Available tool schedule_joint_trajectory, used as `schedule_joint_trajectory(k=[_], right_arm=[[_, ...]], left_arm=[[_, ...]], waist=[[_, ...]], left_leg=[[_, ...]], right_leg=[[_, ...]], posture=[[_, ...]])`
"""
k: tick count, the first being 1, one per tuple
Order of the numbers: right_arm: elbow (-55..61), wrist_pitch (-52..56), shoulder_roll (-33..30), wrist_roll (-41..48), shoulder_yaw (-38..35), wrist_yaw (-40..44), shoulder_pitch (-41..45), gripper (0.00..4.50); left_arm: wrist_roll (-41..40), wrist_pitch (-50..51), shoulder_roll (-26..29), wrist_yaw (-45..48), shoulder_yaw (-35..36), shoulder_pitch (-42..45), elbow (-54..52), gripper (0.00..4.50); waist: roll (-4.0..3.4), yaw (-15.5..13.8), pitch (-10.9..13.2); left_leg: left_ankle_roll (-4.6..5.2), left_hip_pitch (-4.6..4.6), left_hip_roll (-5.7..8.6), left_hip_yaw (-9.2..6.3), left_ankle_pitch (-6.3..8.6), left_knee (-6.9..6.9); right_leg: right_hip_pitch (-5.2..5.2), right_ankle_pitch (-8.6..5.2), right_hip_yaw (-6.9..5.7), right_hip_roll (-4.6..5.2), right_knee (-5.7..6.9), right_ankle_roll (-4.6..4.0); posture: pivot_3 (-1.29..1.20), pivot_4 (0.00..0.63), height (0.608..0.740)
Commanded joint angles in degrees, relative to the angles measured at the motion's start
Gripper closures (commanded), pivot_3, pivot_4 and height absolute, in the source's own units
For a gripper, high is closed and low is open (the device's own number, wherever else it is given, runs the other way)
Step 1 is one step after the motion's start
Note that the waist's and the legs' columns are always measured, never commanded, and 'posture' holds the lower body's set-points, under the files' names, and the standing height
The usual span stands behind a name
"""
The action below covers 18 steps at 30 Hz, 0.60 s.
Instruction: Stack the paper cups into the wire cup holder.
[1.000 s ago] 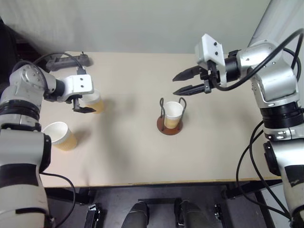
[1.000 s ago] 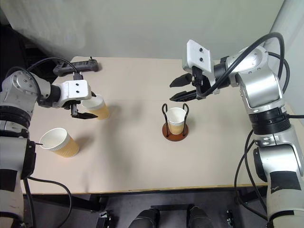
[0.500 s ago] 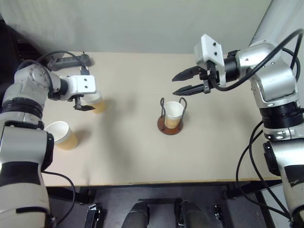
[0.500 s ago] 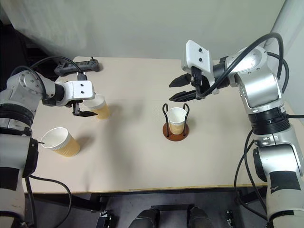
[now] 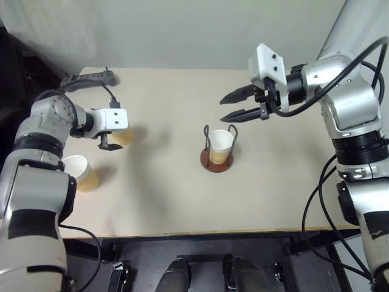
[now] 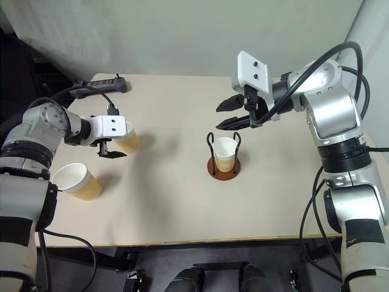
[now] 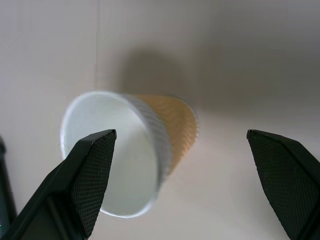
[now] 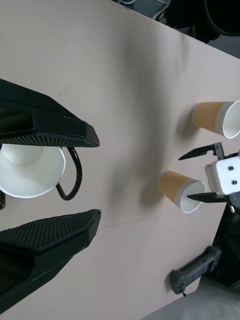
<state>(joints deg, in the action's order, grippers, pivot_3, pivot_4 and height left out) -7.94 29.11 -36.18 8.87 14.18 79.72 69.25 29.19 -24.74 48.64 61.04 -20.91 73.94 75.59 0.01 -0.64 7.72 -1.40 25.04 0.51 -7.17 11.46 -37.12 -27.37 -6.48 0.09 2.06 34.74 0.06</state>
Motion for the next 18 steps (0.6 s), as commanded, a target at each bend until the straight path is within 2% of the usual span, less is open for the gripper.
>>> schedule_joint_trajectory(k=[1,11,18], right_arm=[[2.26,0.05,-0.49,0.93,-1.2,-0.59,1.39,2.5],[3.33,0.54,-0.77,1.49,-1.37,-1.13,1.09,2.5],[3.46,0.59,-1.28,1.58,-1.13,-1.0,1.02,2.5]], left_arm=[[1.22,0.23,1.24,-2.16,-0.42,0.42,0.22,0.65],[4.02,0.2,1.68,-6.59,-2.34,0.66,0.7,4.38],[2.71,-0.38,1.07,-5.17,-1.21,2.01,0.6,4.46]], waist=[[0.01,-0.07,0.0],[0.02,-0.06,-0.01],[0.01,-0.18,0.0]], left_leg=[[-0.02,0.0,-0.04,-0.08,-0.01,-0.01],[-0.06,-0.06,0.06,-0.02,-0.08,0.03],[-0.11,-0.02,-0.08,-0.19,-0.09,0.01]], right_leg=[[0.0,0.0,0.01,0.04,0.03,0.0],[0.01,-0.02,0.01,0.0,0.12,-0.03],[0.02,-0.03,0.05,0.12,0.1,-0.05]], posture=[[0.0,0.15,0.74],[0.0,0.15,0.74],[0.0,0.15,0.74]])
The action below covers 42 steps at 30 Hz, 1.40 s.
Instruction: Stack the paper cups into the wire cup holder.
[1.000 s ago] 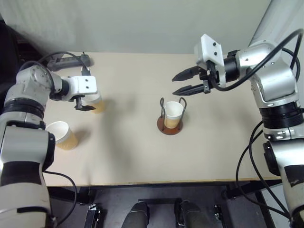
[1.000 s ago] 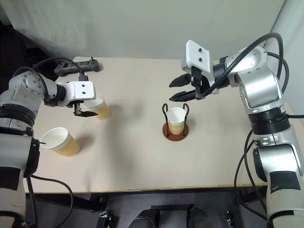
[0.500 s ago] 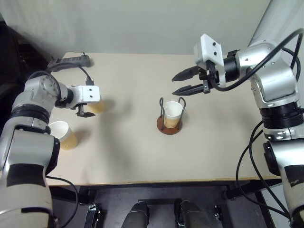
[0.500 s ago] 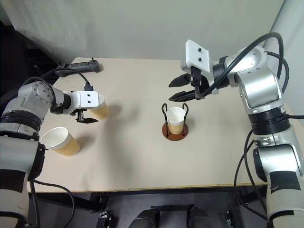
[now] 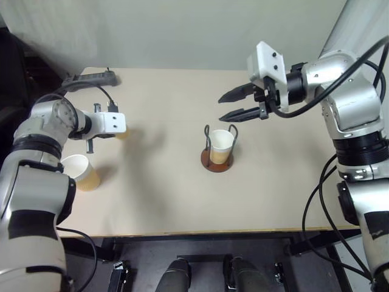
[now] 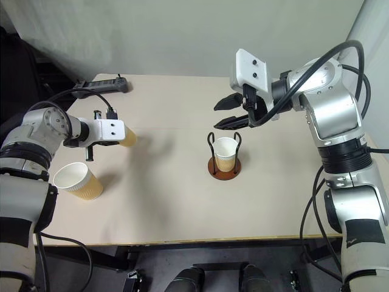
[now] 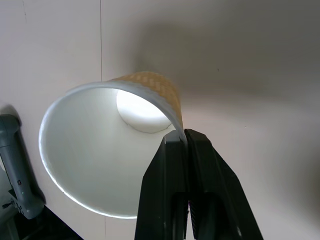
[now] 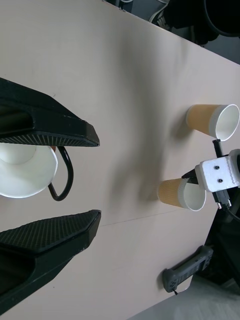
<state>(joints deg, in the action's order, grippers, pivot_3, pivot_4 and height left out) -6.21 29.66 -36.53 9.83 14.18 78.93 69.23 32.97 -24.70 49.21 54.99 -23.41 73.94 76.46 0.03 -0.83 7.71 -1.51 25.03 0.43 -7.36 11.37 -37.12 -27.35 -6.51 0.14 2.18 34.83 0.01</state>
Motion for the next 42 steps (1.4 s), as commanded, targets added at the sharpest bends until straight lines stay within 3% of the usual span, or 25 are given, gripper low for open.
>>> schedule_joint_trajectory(k=[1,9,22,32,42], right_arm=[[1.87,0.15,-1.19,0.66,-1.04,0.02,0.95,2.5],[-0.07,-0.64,-5.04,0.09,-0.36,3.67,0.96,2.5],[-4.74,-3.18,-8.15,-0.32,-0.36,7.53,1.0,2.5],[-3.17,-1.24,-10.42,-0.1,-0.34,9.49,0.24,2.5],[-2.05,0.48,-11.19,0.19,-0.76,9.66,-0.18,2.5]], left_arm=[[-2.13,-0.19,0.2,2.19,2.17,2.64,-0.27,4.46],[-9.85,1.85,-3.56,11.6,8.76,9.02,-0.7,4.46],[-16.12,4.26,-11.86,24.79,12.5,16.5,-1.11,4.46],[-17.7,8.87,-17.51,35.71,12.77,23.76,-0.85,4.46],[-19.3,14.53,-22.52,37.51,10.71,30.09,0.53,4.46]], waist=[[0.01,-0.03,-0.01],[0.02,-0.43,-0.01],[-0.02,0.17,0.02],[-0.04,-0.37,0.03],[-0.12,-0.22,0.07]], left_leg=[[0.0,-0.02,0.11,0.07,-0.01,0.02],[-0.03,0.07,0.29,-0.03,-0.05,0.04],[0.23,0.18,0.16,0.14,0.04,0.0],[0.47,0.45,0.05,0.34,0.23,-0.1],[0.94,0.82,0.03,0.44,0.56,-0.85]], right_leg=[[-0.01,0.0,-0.01,-0.06,0.01,0.0],[0.01,-0.05,-0.05,0.0,-0.03,0.01],[0.04,-0.08,0.04,0.08,-0.27,0.29],[0.02,-0.01,-0.01,-0.05,-0.78,0.44],[-0.02,0.13,0.11,-0.02,-0.86,0.78]], posture=[[0.0,0.15,0.74],[0.0,0.15,0.74],[0.0,0.15,0.74],[0.0,0.15,0.74],[0.0,0.15,0.74]])
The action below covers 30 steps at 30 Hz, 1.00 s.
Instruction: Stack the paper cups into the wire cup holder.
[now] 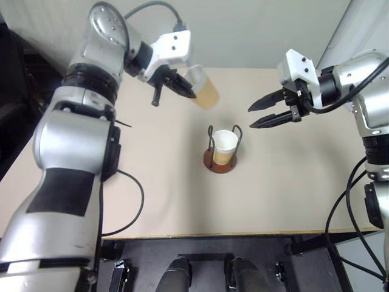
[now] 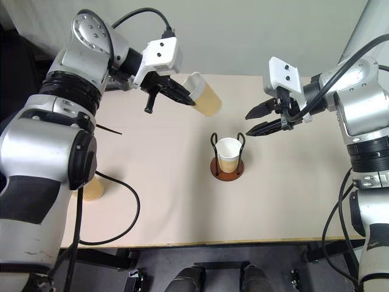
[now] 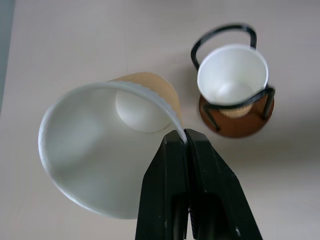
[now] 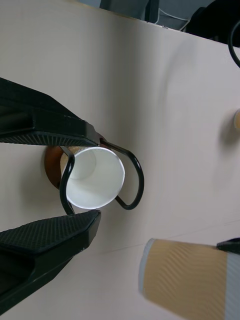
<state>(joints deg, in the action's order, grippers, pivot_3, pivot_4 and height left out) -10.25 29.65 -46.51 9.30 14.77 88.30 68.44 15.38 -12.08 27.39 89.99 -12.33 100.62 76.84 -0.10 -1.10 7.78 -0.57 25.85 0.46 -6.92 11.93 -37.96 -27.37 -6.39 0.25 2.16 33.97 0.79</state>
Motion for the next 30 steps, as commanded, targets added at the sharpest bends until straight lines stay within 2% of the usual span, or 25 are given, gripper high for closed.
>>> schedule_joint_trajectory(k=[1,6,14,24,30], right_arm=[[2.06,0.59,-1.27,0.74,-1.36,0.32,0.62,2.5],[2.81,1.4,-1.67,1.02,-1.45,0.37,0.34,2.5],[3.82,2.3,-2.71,1.59,-1.74,0.3,-0.42,2.5],[3.44,1.11,-4.58,1.48,-1.89,0.99,-1.83,2.5],[3.77,0.71,-5.07,1.41,-2.18,0.72,-2.47,2.5]], left_arm=[[-1.99,2.24,-0.99,2.51,-0.61,3.75,0.24,4.46],[-3.98,4.12,-3.27,2.51,-4.82,5.87,1.15,4.46],[-6.11,0.94,-4.1,2.51,-13.35,6.45,1.44,4.46],[-16.22,3.4,-6.52,2.51,-21.18,6.09,-0.76,4.46],[-22.53,4.56,-6.0,2.51,-28.09,6.01,-3.09,4.46]], waist=[[0.01,-0.04,-0.01],[0.0,-0.09,-0.01],[-0.02,-0.13,0.0],[-0.01,-0.63,0.0],[-0.02,-0.56,0.0]], left_leg=[[0.01,0.02,0.04,0.07,0.03,-0.06],[0.07,0.04,0.12,0.13,0.07,-0.22],[0.11,0.03,0.04,0.18,0.08,-0.3],[0.23,0.09,0.13,0.3,0.13,-0.48],[0.38,0.02,0.14,0.72,0.18,-0.65]], right_leg=[[-0.02,0.03,0.0,-0.04,0.01,0.04],[0.05,0.09,0.09,0.05,0.01,0.13],[0.09,0.19,0.25,0.1,-0.03,0.35],[0.13,0.28,0.41,0.21,-0.09,0.67],[0.14,0.38,0.75,0.17,-0.06,0.92]], posture=[[0.0,0.15,0.74],[0.0,0.15,0.74],[0.0,0.15,0.74],[0.0,0.15,0.74],[0.0,0.15,0.74]])
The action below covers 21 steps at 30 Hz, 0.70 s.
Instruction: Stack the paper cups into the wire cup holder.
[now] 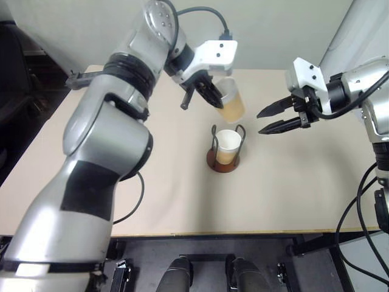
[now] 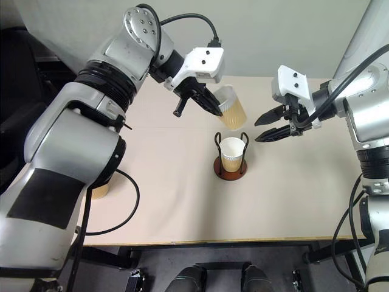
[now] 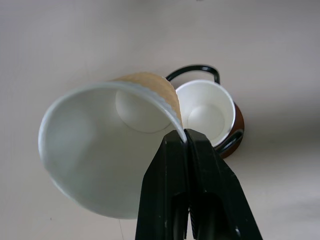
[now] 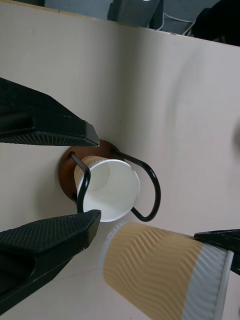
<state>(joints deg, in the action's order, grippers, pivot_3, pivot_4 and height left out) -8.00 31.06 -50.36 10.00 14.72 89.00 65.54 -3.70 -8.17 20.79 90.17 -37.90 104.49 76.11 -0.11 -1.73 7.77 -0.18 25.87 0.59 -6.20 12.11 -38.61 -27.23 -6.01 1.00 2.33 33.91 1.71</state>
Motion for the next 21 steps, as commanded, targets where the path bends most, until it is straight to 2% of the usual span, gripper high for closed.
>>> schedule_joint_trajectory(k=[1,8,21], right_arm=[[1.46,-0.81,-1.27,0.72,-2.24,-0.05,0.39,2.5],[1.75,-0.32,-1.21,1.21,-2.71,-0.66,0.11,2.5],[1.84,-0.51,-1.02,1.46,-2.85,-1.54,0.03,2.5]], left_arm=[[-4.31,0.57,0.85,2.33,-3.94,2.15,-2.68,4.46],[-10.11,0.94,2.06,2.33,-11.48,2.11,-4.75,4.46],[-20.99,1.47,4.9,2.33,-24.65,2.76,-9.46,4.46]], waist=[[0.0,0.07,0.0],[-0.01,0.15,0.0],[-0.03,0.02,-0.01]], left_leg=[[0.02,-0.04,0.03,0.12,0.01,0.0],[0.36,-0.08,0.07,0.37,0.18,-0.39],[0.46,-0.08,0.23,0.4,0.24,-0.46]], right_leg=[[0.01,0.01,0.07,-0.04,0.0,0.02],[0.13,0.06,0.5,-0.02,0.0,0.27],[0.21,0.04,0.55,0.08,-0.02,0.42]], posture=[[0.0,0.15,0.74],[0.0,0.15,0.74],[0.0,0.15,0.74]])
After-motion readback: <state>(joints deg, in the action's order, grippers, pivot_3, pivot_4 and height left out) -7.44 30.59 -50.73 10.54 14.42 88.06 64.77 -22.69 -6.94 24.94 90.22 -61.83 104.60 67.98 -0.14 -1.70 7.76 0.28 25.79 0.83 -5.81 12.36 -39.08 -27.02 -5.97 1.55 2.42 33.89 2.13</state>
